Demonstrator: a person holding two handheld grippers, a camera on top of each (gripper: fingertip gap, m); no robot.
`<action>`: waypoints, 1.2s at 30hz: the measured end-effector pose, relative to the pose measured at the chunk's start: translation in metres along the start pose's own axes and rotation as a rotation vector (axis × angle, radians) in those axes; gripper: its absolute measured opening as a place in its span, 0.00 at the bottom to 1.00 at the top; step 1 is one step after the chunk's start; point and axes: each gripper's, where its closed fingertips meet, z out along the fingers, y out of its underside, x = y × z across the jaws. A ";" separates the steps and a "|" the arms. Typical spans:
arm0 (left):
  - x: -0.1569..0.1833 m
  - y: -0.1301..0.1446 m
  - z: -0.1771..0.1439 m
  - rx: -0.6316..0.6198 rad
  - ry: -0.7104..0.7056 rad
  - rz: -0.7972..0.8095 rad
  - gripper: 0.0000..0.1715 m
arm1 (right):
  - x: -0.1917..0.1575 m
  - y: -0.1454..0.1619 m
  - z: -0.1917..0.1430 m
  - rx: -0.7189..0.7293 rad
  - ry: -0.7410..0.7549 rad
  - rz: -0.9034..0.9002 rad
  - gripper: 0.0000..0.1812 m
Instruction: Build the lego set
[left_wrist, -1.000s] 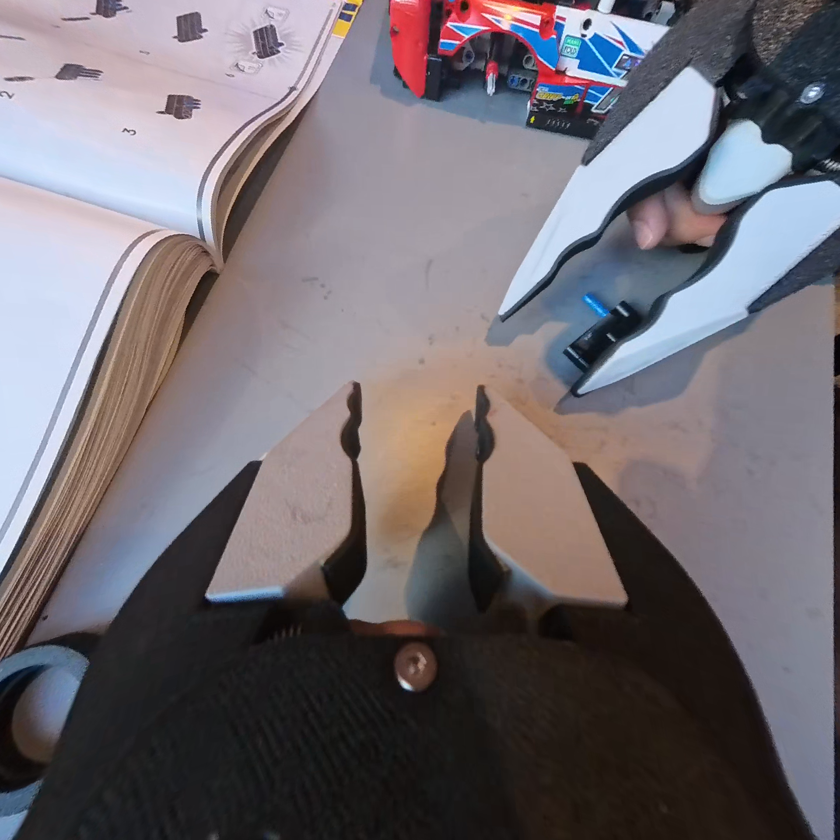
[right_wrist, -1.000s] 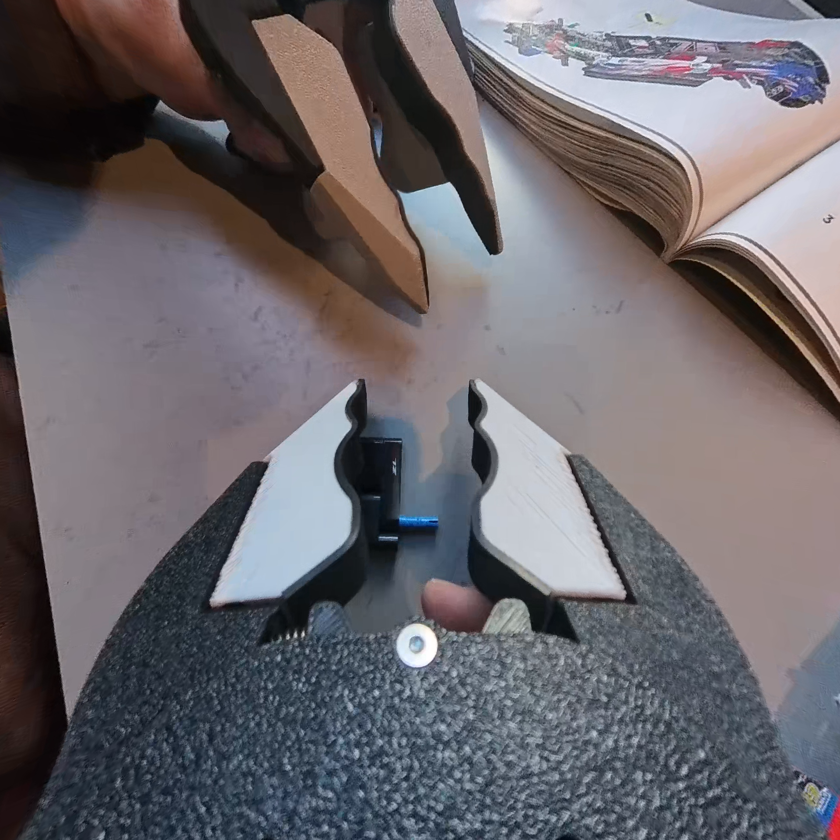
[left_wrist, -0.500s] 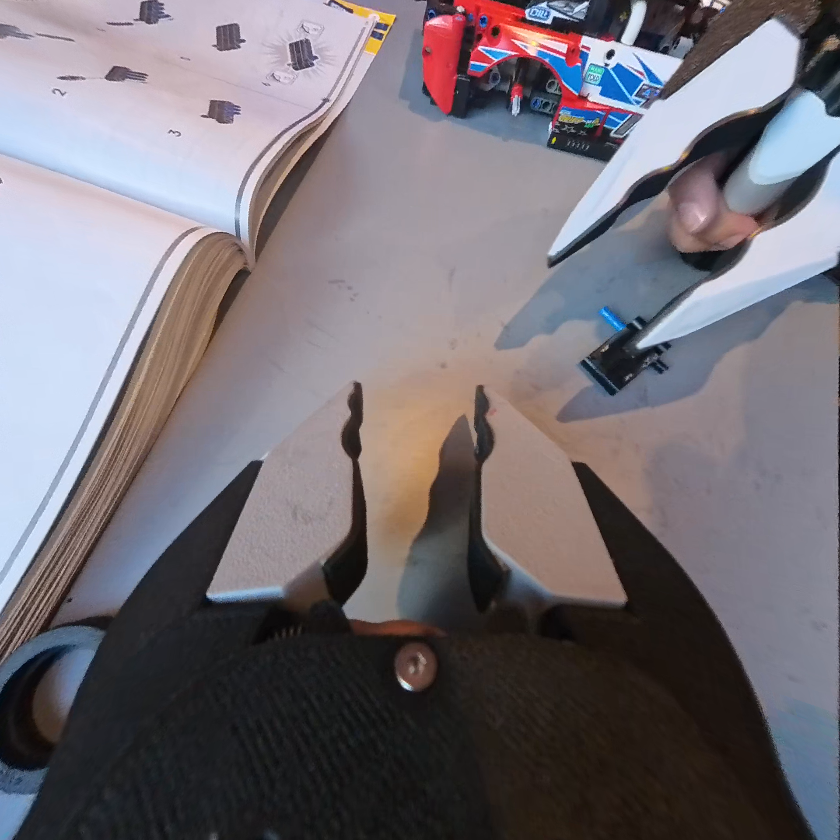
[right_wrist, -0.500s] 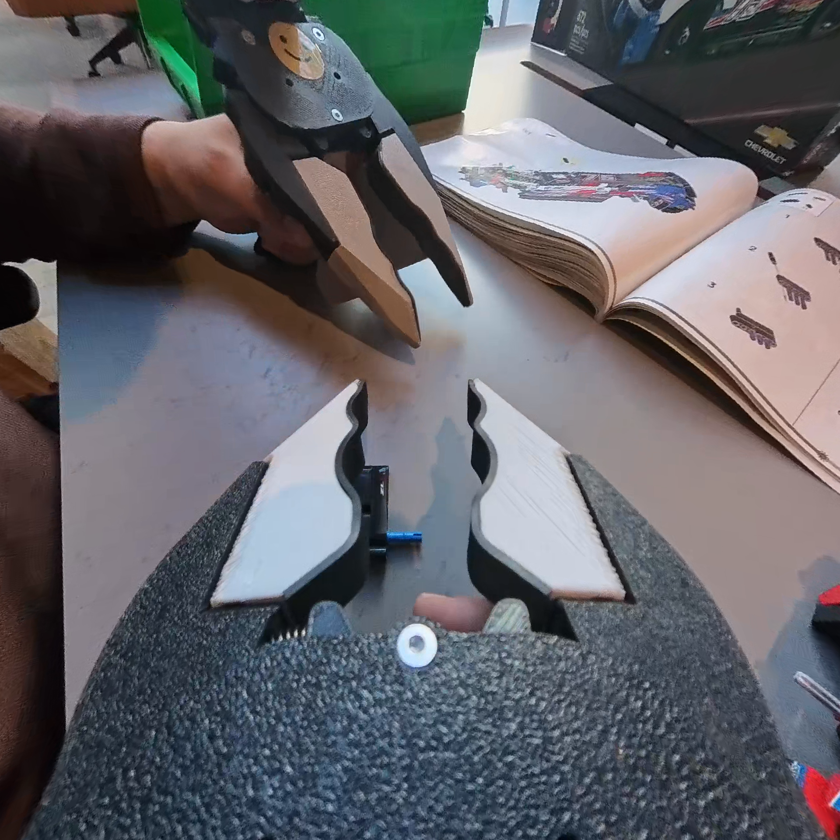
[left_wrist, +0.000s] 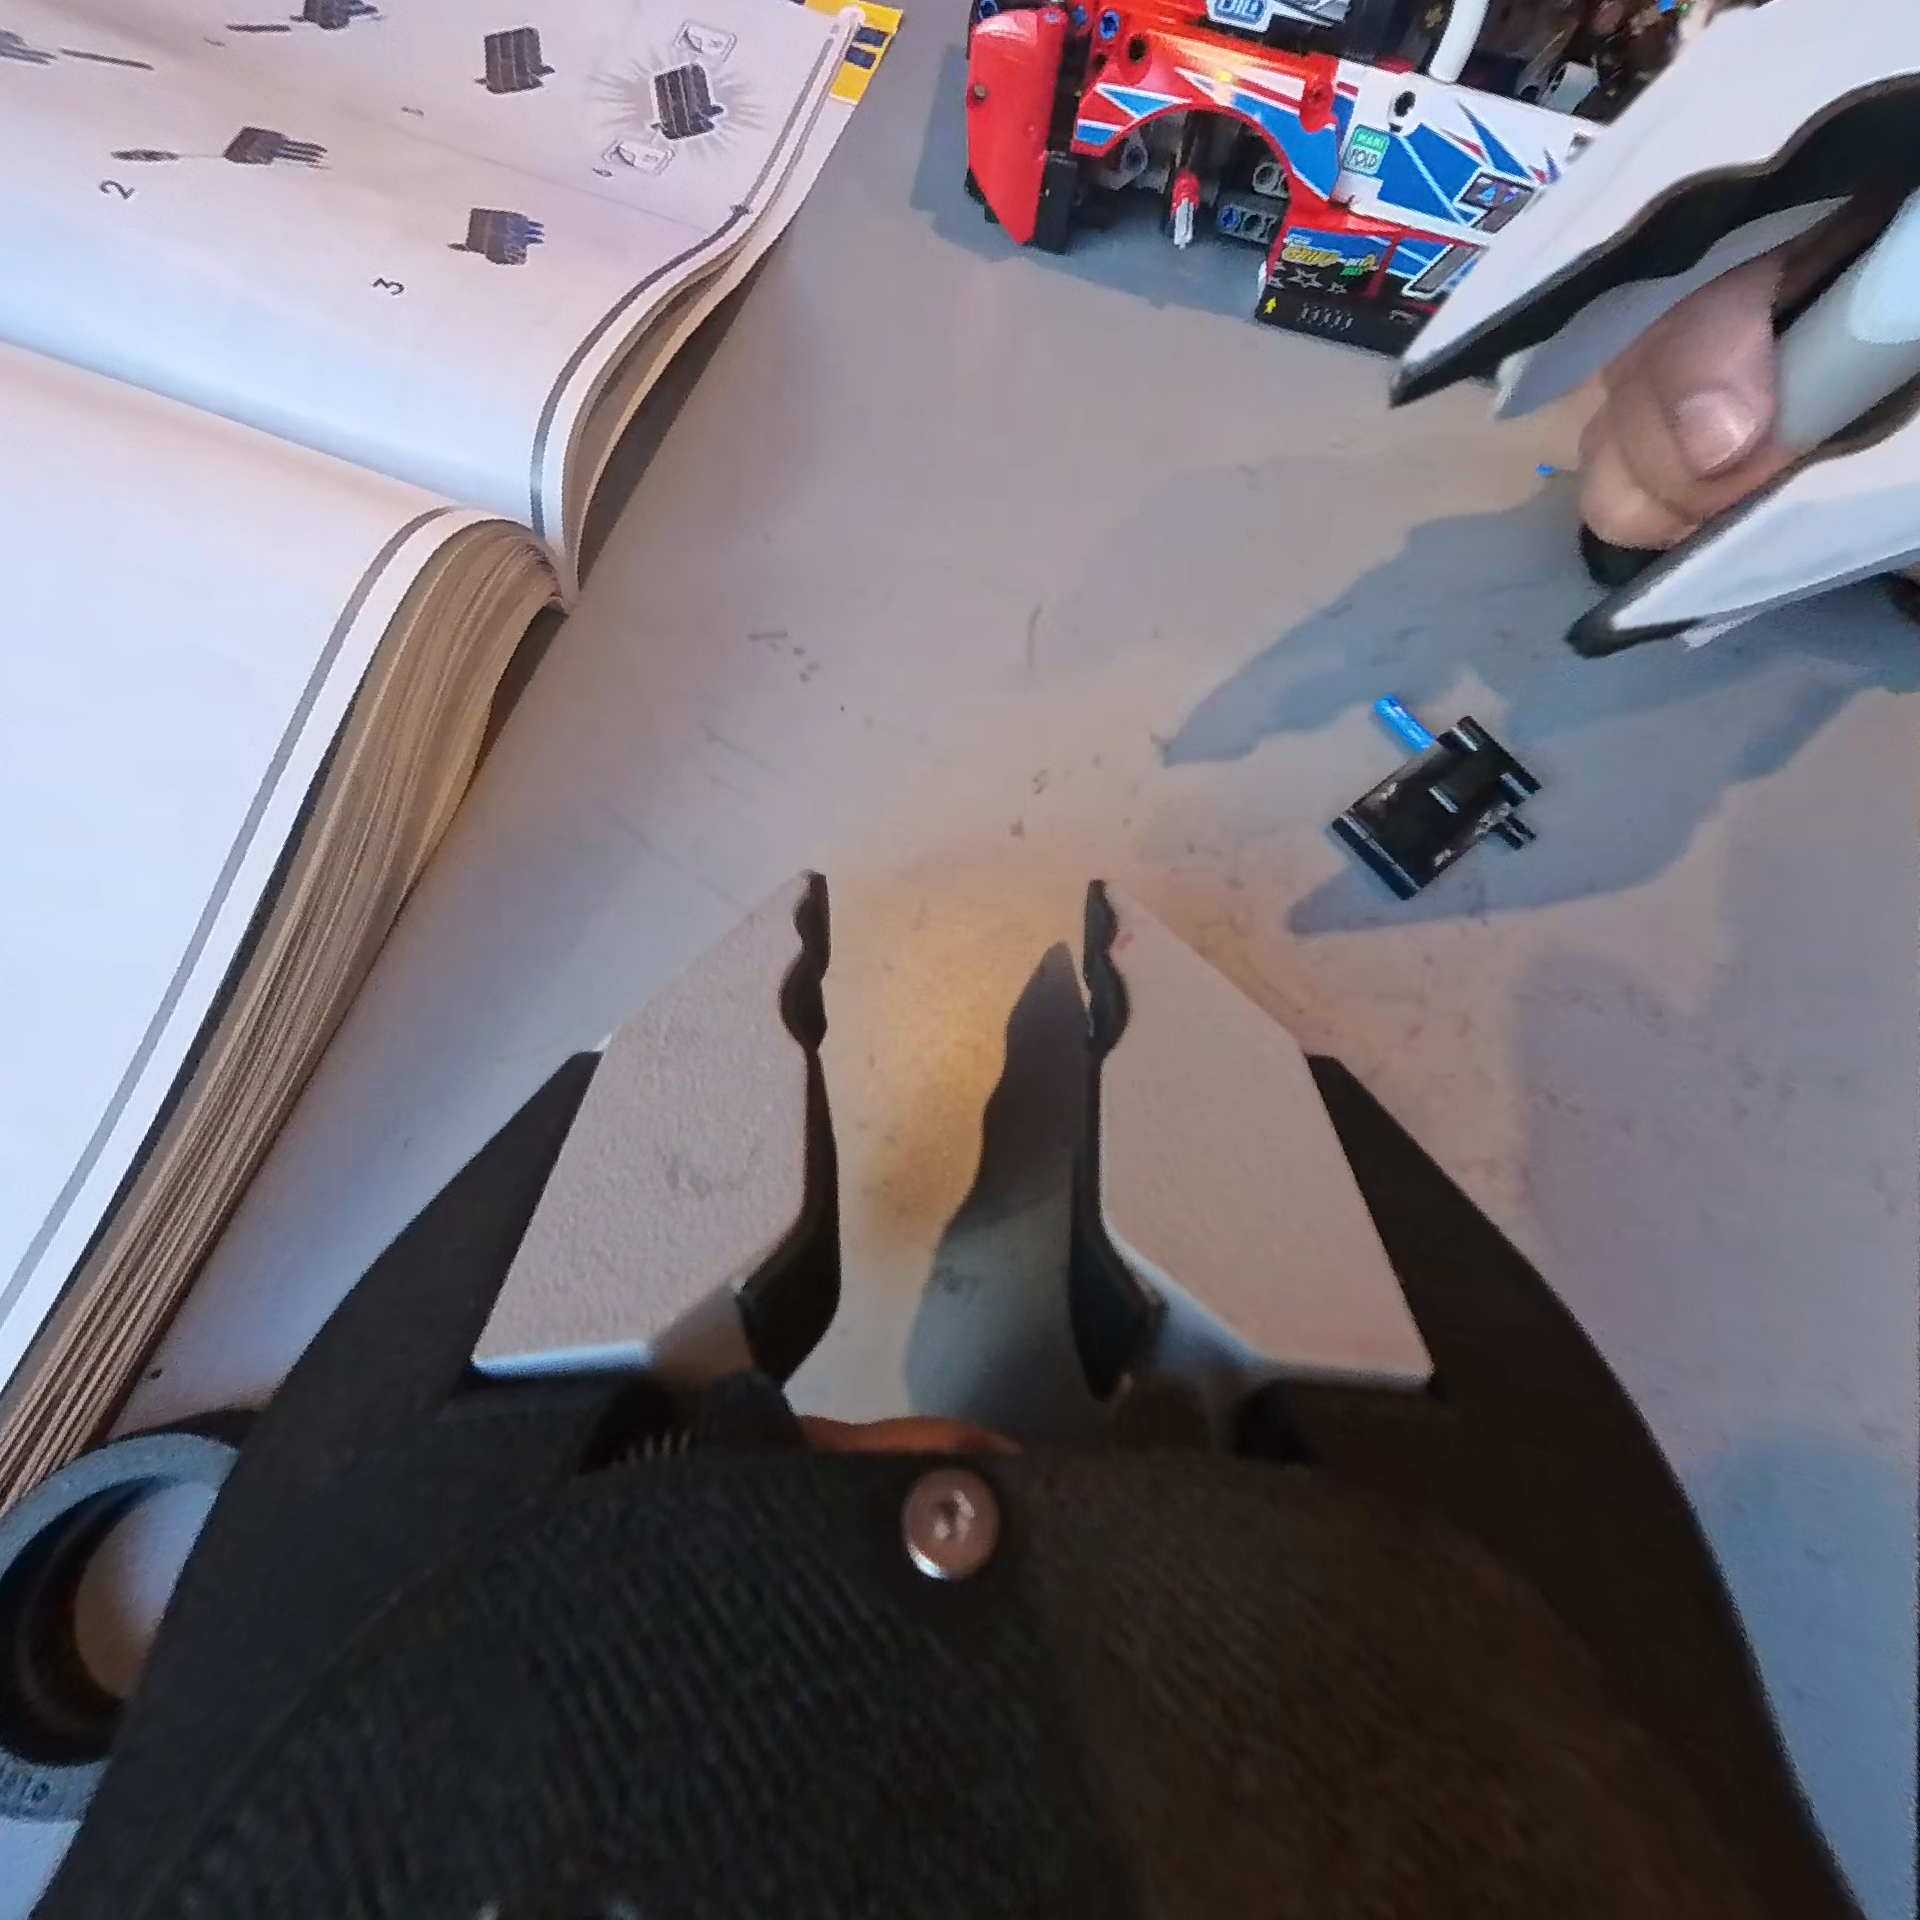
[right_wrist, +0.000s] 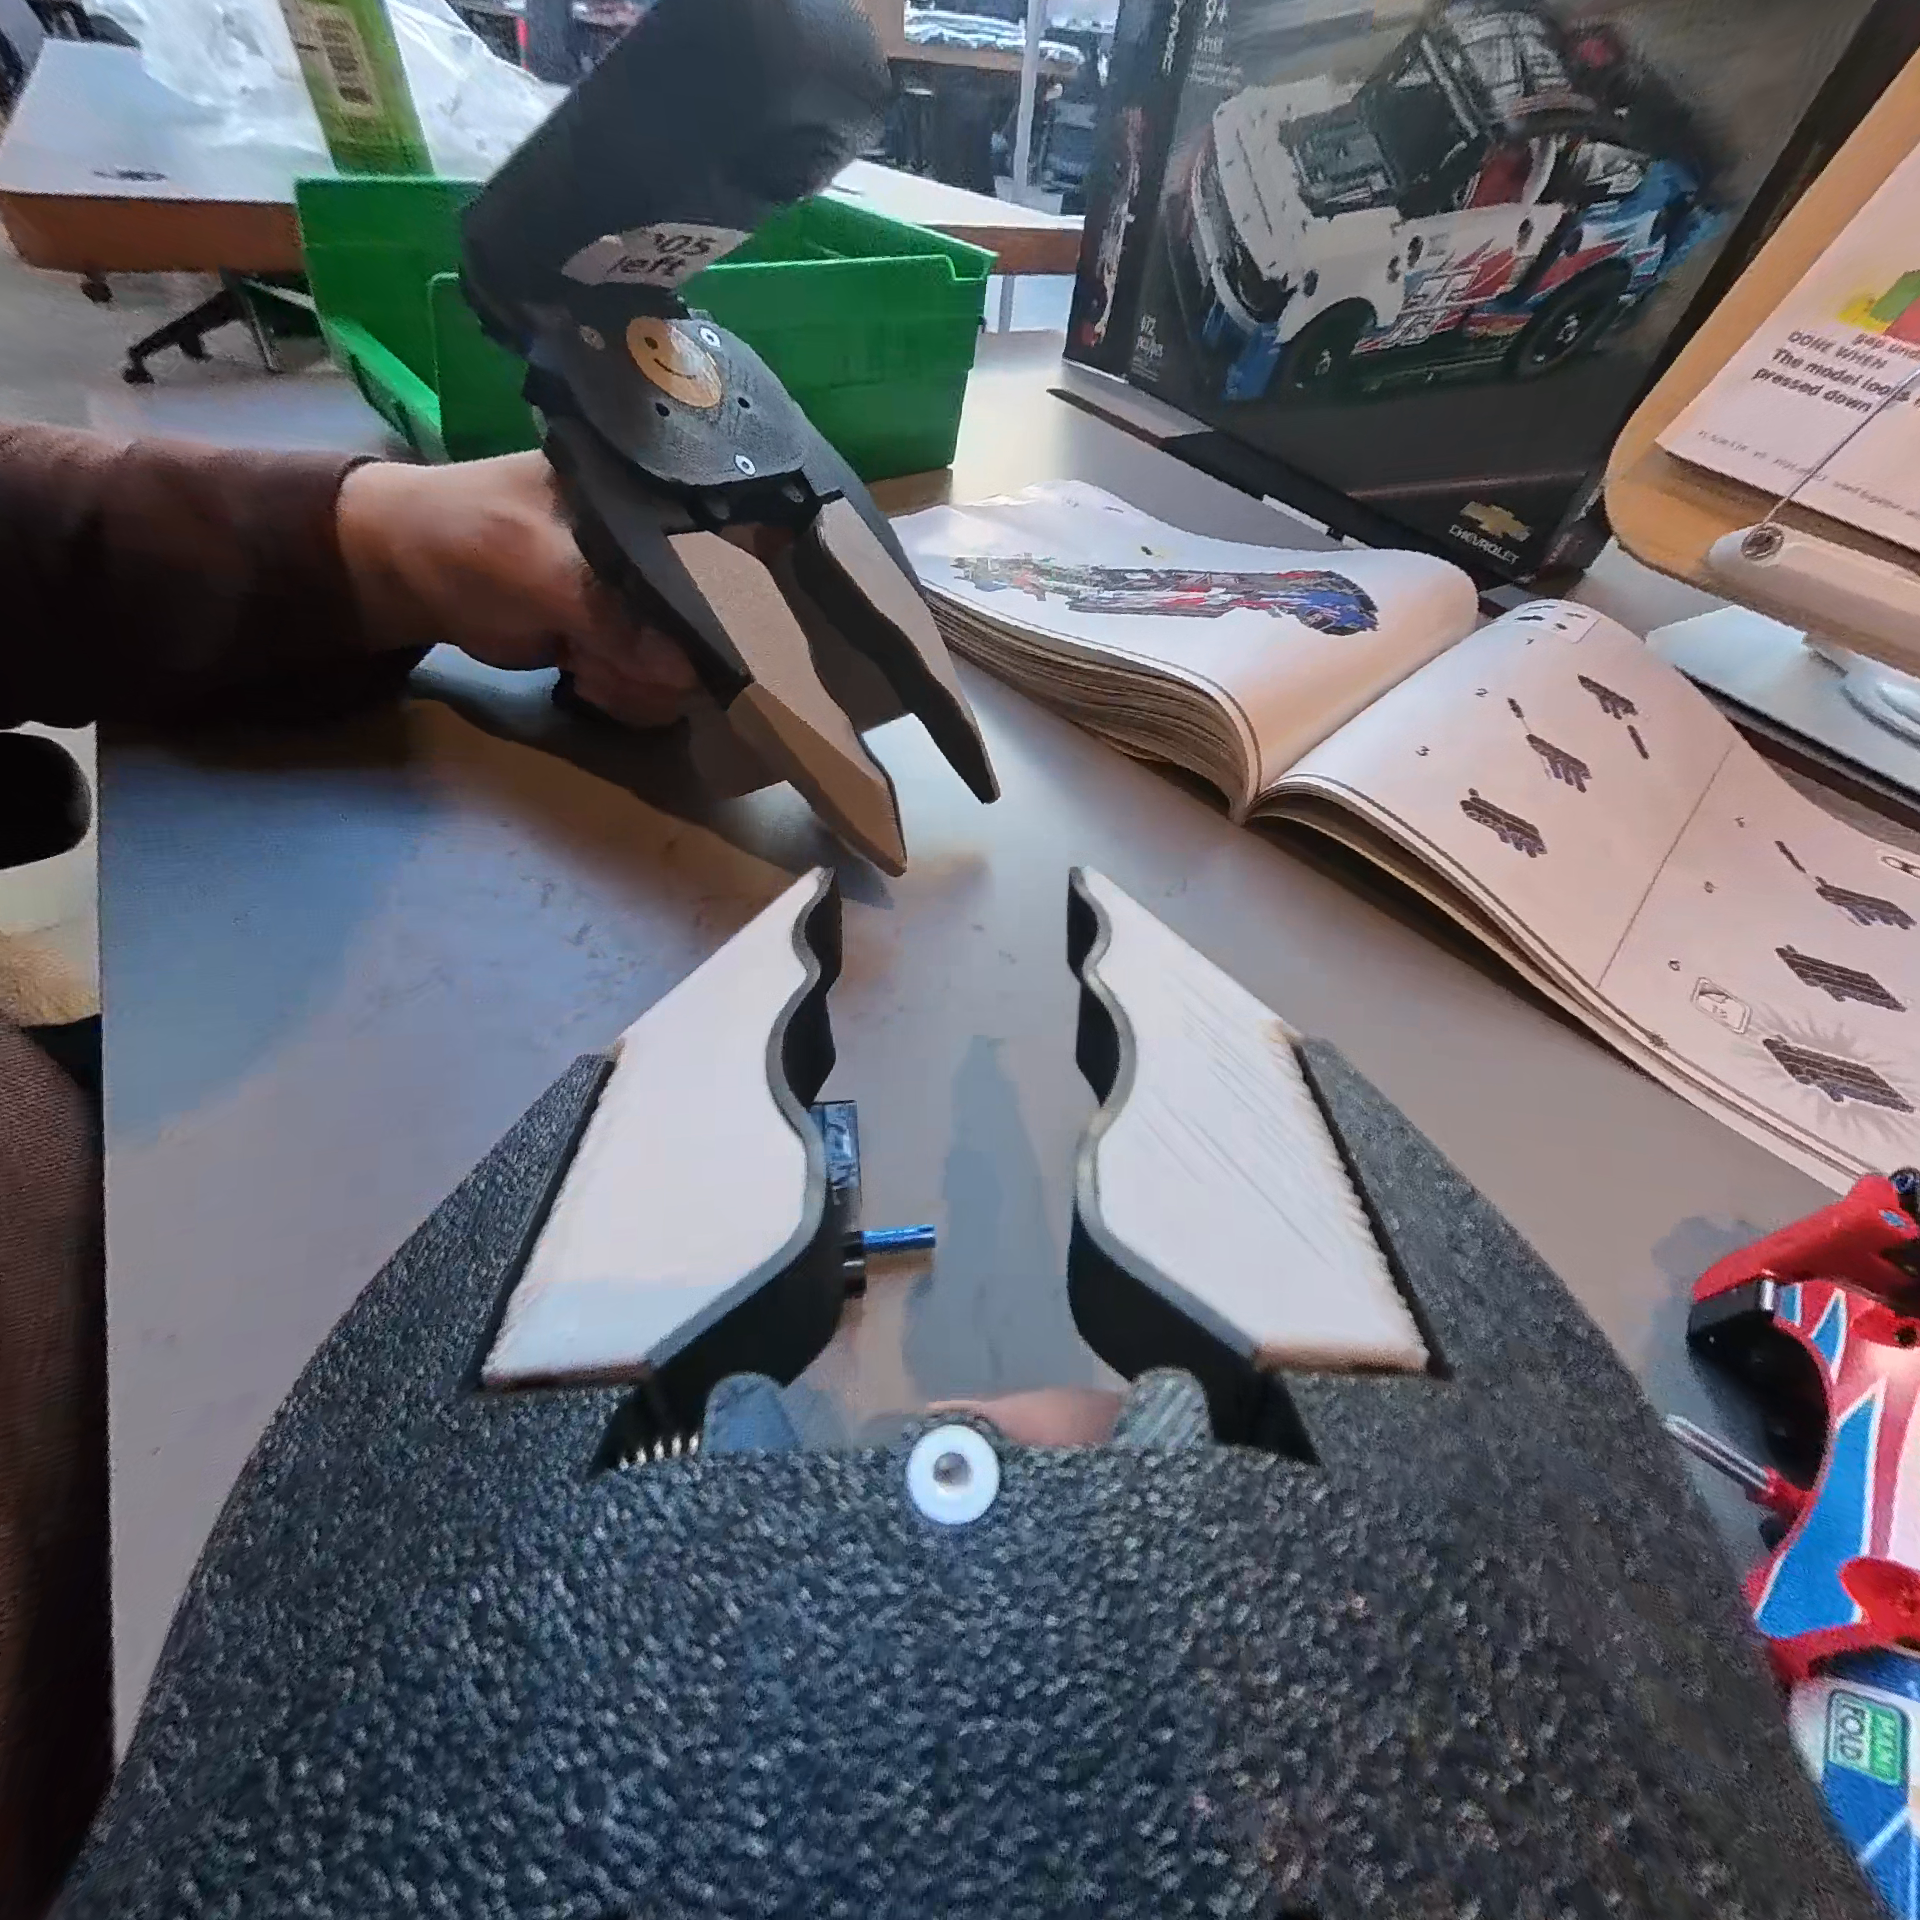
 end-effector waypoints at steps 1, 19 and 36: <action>0.000 0.000 0.000 -0.001 -0.001 0.000 0.27 | -0.001 0.000 -0.001 0.002 0.003 -0.006 0.24; -0.076 -0.126 0.022 0.020 -0.262 -0.107 0.60 | -0.029 -0.004 0.008 0.007 -0.044 -0.106 0.22; -0.142 -0.095 0.119 -0.505 -0.312 0.081 0.70 | -0.031 -0.006 -0.003 0.035 -0.059 -0.069 0.21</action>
